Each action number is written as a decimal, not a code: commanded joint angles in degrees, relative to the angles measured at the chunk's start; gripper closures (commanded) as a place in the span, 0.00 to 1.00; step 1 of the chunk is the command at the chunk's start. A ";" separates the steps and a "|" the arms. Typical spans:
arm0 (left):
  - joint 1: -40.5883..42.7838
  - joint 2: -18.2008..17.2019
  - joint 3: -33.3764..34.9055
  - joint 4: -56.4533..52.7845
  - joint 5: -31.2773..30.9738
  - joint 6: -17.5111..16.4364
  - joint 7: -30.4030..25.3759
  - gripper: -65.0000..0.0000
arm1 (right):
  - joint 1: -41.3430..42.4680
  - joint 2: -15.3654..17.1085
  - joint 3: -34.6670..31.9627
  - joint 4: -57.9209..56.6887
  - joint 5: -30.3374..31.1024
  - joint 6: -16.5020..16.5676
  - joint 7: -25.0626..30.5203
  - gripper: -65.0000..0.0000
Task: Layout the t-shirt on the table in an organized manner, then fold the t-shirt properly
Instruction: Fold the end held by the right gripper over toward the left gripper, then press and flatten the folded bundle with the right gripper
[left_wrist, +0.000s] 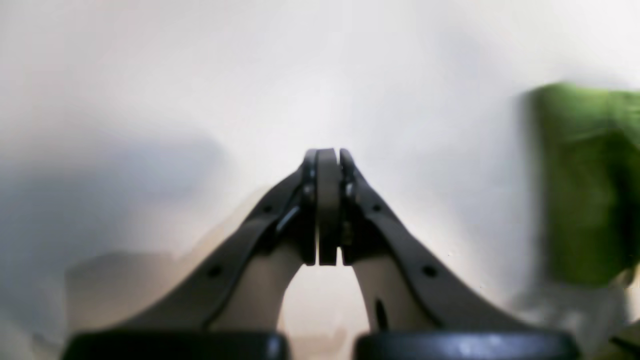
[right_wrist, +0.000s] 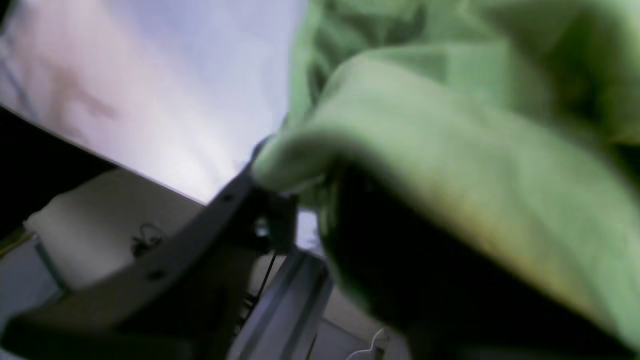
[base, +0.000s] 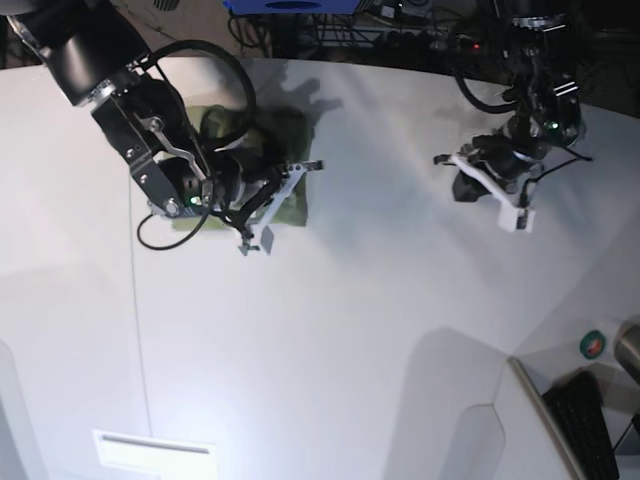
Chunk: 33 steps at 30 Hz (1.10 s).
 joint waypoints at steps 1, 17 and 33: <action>-0.20 -0.65 -2.36 0.73 -1.14 -1.32 -1.06 1.00 | 0.88 -0.17 0.32 2.15 0.42 -0.02 0.44 0.65; 1.20 -2.06 -15.72 -4.90 -6.24 -8.00 -0.88 1.00 | 0.44 -2.20 -7.50 7.69 0.51 -5.64 0.35 0.36; -0.38 -3.38 -16.16 -7.71 -6.24 -8.00 -0.88 1.00 | -4.31 7.21 5.78 24.39 0.33 -14.08 -6.24 0.96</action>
